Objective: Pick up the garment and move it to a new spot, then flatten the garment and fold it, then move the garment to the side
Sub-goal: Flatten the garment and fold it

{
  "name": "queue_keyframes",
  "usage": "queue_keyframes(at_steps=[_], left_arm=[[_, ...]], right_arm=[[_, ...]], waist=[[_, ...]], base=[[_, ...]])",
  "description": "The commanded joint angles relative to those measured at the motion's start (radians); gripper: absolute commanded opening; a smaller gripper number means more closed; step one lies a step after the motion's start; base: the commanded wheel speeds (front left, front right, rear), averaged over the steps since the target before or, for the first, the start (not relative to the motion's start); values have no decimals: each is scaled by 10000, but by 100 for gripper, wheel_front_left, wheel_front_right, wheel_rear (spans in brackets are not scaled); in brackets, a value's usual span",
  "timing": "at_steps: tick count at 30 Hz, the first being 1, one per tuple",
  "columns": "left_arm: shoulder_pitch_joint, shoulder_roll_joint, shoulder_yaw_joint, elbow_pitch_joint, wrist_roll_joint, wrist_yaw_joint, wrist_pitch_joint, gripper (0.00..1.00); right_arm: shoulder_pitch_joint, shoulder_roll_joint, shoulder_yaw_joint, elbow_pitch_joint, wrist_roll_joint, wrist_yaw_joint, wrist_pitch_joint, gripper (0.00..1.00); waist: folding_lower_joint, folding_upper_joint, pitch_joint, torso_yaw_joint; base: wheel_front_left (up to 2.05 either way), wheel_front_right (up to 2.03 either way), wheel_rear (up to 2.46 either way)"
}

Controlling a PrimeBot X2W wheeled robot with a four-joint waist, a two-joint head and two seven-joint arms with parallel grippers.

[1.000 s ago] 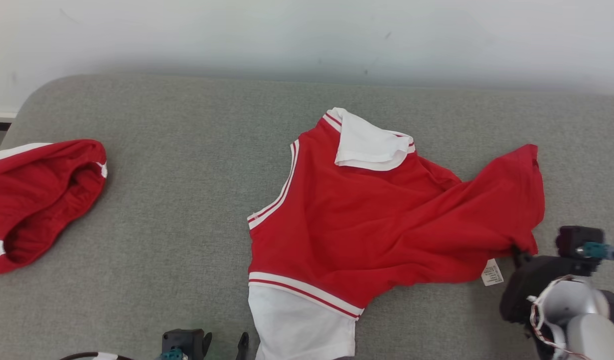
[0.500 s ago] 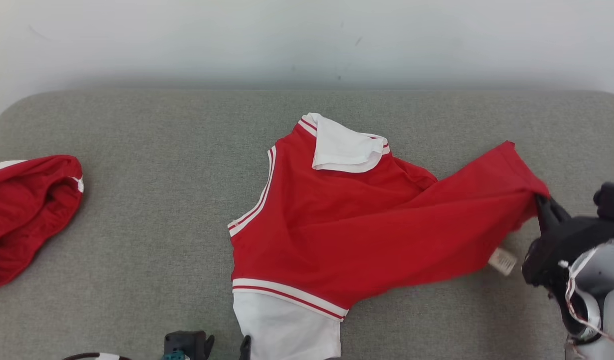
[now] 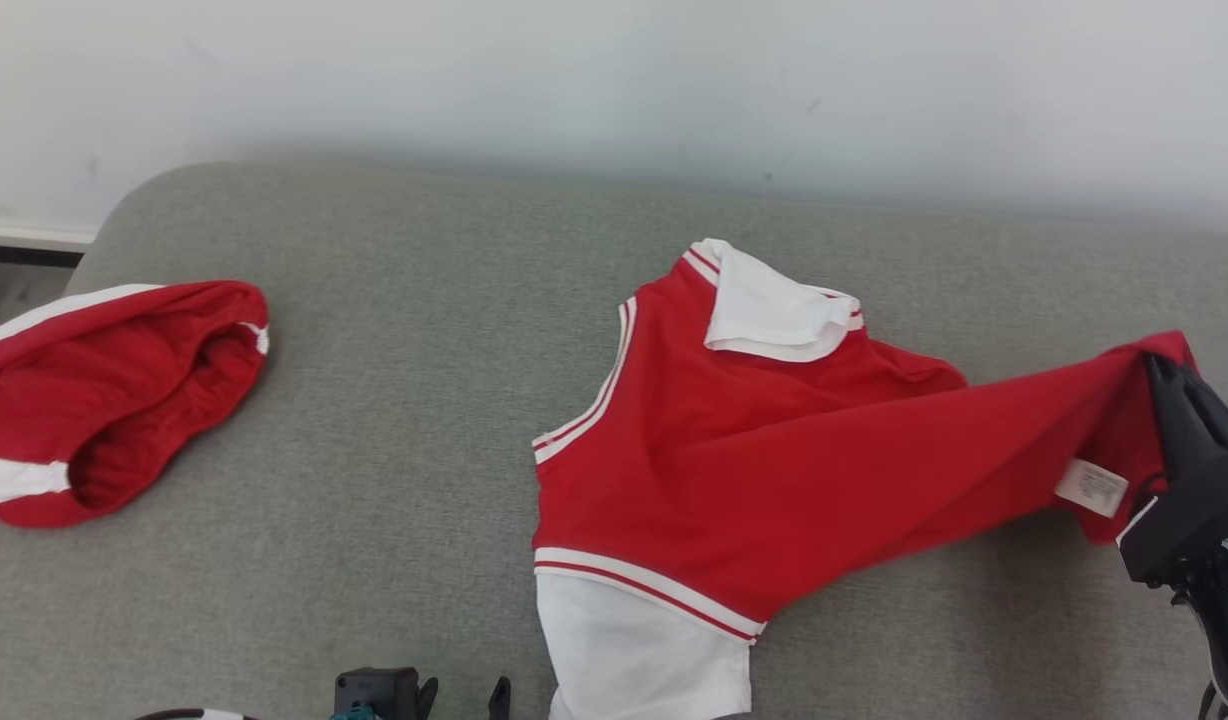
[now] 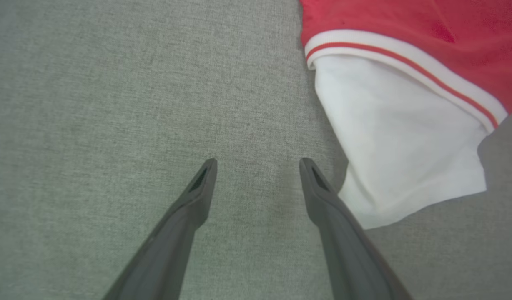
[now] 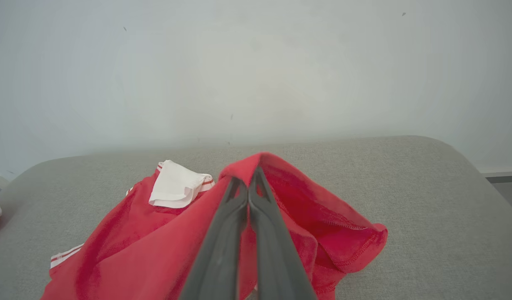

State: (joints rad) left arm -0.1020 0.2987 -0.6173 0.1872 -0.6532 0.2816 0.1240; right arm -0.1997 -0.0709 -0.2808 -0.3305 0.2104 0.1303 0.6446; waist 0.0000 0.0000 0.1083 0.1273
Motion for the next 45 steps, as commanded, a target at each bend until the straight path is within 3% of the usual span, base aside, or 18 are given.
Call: queue_keyframes(at_steps=[1, 9, 15, 16, 17, 23, 27, 32, 36, 40, 45], left_arm=[[111, 38, -1, -42, -16, 39, -80, 100], [-305, -35, -82, -136, 75, -82, -110, 100], [-712, -192, -185, 20, 183, -228, -157, 100], [-759, -228, -215, 61, 188, -260, -169, 100], [-812, -258, -241, 110, 193, -257, -184, 100], [-865, -333, -223, 330, 129, -308, -328, 100], [-712, -287, -177, 359, 47, -266, -395, 100], [-599, -234, -231, 266, 34, -266, -357, 100], [-556, -190, -284, 189, -6, -241, -288, 100], [-404, -207, -372, 142, -47, -209, -207, 100], [-423, -296, -453, 211, -135, -290, -118, 100]], right_arm=[[169, 75, -201, -90, 81, 11, 257, 0], [-1623, -943, -484, 2647, -583, 11, -168, 0], [-3899, -1676, -453, 6059, -1538, 11, -1954, 2], [-4149, -1747, -502, 6590, -1669, 11, -2156, 67], [-4350, -1771, -512, 7145, -1785, 11, -2322, 100], [-5070, -1786, 64, 8890, -1440, 11, -2539, 100], [-4835, -1773, 554, 8908, -800, 11, -2160, 100], [-3933, -2006, 1036, 8022, -213, 11, -1302, 100], [-2887, -2159, 935, 6883, -453, 11, -747, 100], [-1707, -1814, 574, 5824, -747, 11, -520, 100], [-442, -981, -81, 4724, -1030, 11, -1026, 100]], waist=[[0, 0, 74, 248], [0, 0, 670, 512], [0, 0, 1177, 1029], [0, 0, 1239, 1115], [0, 0, 1284, 1191], [0, 0, 1272, 1292], [0, 0, 1021, 968], [0, 0, 687, 430], [0, 0, 460, 90], [0, 0, 250, -79], [0, 0, 42, -151]], base=[[0, 0, 0], [0, 0, 0], [0, 0, 0], [0, 0, 0], [0, 0, 0], [0, 0, 0], [0, 0, 0], [0, 0, 0], [0, 0, 0], [0, 0, 0], [0, 0, 0]])
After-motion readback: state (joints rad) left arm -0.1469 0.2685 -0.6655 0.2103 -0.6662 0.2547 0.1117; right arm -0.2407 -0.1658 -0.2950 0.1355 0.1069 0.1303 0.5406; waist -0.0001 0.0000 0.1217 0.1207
